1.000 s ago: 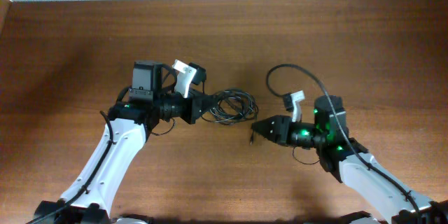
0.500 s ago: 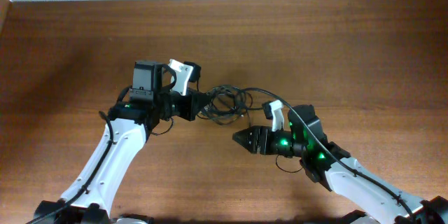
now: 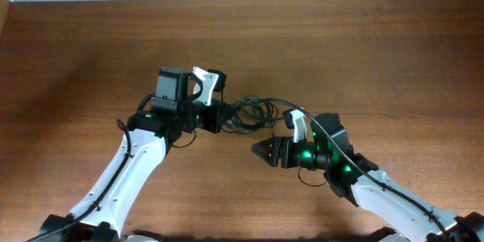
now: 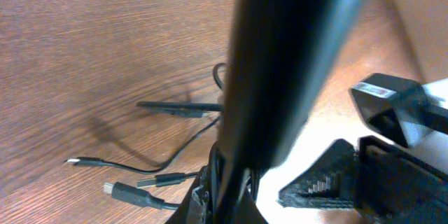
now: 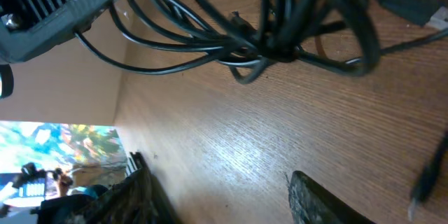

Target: Untangle cables

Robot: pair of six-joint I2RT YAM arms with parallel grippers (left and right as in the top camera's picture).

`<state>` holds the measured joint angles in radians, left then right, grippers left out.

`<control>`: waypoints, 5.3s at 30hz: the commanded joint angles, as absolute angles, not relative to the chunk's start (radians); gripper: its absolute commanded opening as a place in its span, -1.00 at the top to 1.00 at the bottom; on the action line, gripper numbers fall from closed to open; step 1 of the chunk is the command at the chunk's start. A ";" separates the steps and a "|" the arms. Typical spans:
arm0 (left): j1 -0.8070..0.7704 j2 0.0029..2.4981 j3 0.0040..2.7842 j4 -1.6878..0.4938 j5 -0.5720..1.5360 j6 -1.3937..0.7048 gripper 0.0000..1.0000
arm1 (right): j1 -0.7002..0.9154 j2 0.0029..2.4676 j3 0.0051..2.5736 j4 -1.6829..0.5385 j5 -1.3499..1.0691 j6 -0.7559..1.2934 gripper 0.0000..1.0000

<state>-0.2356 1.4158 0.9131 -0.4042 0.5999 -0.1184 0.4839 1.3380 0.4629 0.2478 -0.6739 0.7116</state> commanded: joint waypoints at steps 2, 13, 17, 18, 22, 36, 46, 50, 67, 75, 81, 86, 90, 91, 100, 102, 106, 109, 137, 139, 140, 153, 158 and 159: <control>-0.255 1.414 0.914 -0.405 0.508 -0.127 1.00 | 0.414 1.321 0.466 0.252 -0.777 0.603 -0.19; -0.255 1.414 0.914 -0.405 0.640 -0.089 1.00 | 0.328 1.298 0.466 0.410 -0.806 0.579 -0.22; -0.255 1.414 0.914 -0.402 0.757 -0.070 1.00 | 0.329 1.299 0.466 0.399 -0.695 0.579 -0.22; -0.255 1.414 0.914 -0.395 0.778 -0.070 0.99 | 0.337 1.299 0.466 0.381 -0.657 0.579 -0.20; -0.255 1.414 0.914 -0.335 0.832 -0.155 0.95 | 0.428 1.299 0.466 0.371 -0.621 0.579 0.02; -0.246 1.414 0.914 -0.082 0.727 -0.377 0.73 | 0.516 1.299 0.466 -0.058 -0.289 0.698 0.92; -0.246 1.414 0.914 -0.233 0.496 -0.642 1.00 | 0.516 1.299 0.466 -0.120 -0.140 0.881 0.92; -0.249 1.414 0.914 -0.327 0.443 -0.710 1.00 | 0.516 1.299 0.466 -0.115 -0.112 0.903 0.91; -0.360 1.414 0.914 -0.236 0.556 -0.316 1.00 | 0.517 1.303 0.466 0.157 -0.381 0.902 0.12; -0.370 1.409 0.915 -0.244 0.562 -0.169 1.00 | 0.517 1.337 0.466 0.142 -0.355 0.899 0.12; -0.326 1.273 0.915 -0.310 0.560 -0.162 1.00 | 0.517 1.338 0.466 0.138 -0.355 0.899 0.12; -0.309 1.235 0.915 -0.370 0.433 -0.162 1.00 | 0.517 1.338 0.466 0.139 -0.387 0.899 0.13; -0.309 1.236 0.915 -0.376 0.417 -0.163 1.00 | 0.514 1.337 0.466 0.139 -0.414 0.876 0.40; -0.309 1.236 0.915 -0.376 0.410 -0.166 1.00 | 0.513 1.337 0.466 0.139 -0.416 0.876 0.52; -0.310 1.236 0.915 -0.387 0.388 -0.279 1.00 | 0.349 1.319 0.466 0.376 -0.775 0.881 0.03; -0.310 1.236 0.915 -0.387 0.388 -0.397 1.00 | 0.375 1.319 0.466 0.419 -0.743 0.836 -0.07; -0.310 1.236 0.915 -0.387 0.424 -0.504 1.00 | 0.464 1.320 0.466 0.420 -0.585 0.717 -0.09; -0.310 1.236 0.915 -0.384 0.503 -0.504 1.00 | 0.528 1.328 0.466 0.422 -0.439 0.710 -0.11; -0.283 1.236 0.915 -0.472 0.168 -0.501 -0.77 | 0.562 1.330 0.466 0.374 -0.520 0.728 0.92; -0.283 1.236 0.915 -0.481 0.168 -0.501 -0.92 | 0.562 1.330 0.466 0.626 -0.734 0.728 0.92; -0.283 1.236 0.915 -0.485 0.170 -0.501 -0.97 | 0.562 1.330 0.466 0.734 -0.789 0.729 0.92; -0.283 1.236 0.915 -0.501 0.160 -0.501 -0.34 | 0.561 1.331 0.466 0.566 -0.706 0.663 0.77; -0.283 1.236 0.915 -0.655 0.190 -0.505 -0.77 | 0.561 1.330 0.466 0.303 -0.637 0.686 0.09; -0.283 1.236 0.915 -0.699 0.188 -0.522 -0.53 | 0.561 1.330 0.466 0.289 -0.634 0.727 0.08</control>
<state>-0.2855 1.2396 0.9119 -0.6209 0.1829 -0.5056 0.5583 1.3315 0.4664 0.3191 -0.6743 0.6781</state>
